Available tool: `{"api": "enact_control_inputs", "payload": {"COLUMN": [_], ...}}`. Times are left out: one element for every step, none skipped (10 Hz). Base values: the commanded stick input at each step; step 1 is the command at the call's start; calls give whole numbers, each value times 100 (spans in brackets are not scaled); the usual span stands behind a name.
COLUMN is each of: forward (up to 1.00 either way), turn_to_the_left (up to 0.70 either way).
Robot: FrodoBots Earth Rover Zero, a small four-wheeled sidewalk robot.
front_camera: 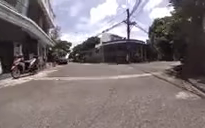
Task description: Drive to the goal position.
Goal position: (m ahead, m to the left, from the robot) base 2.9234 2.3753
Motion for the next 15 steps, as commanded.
{"api": "enact_control_inputs", "payload": {"forward": [70,70,70,70,70,70,70,70,70,70,70,70,70,70,70], "turn_to_the_left": [0,0,0,0,0,0,0,0,0,0,0,0,0,0,0]}}
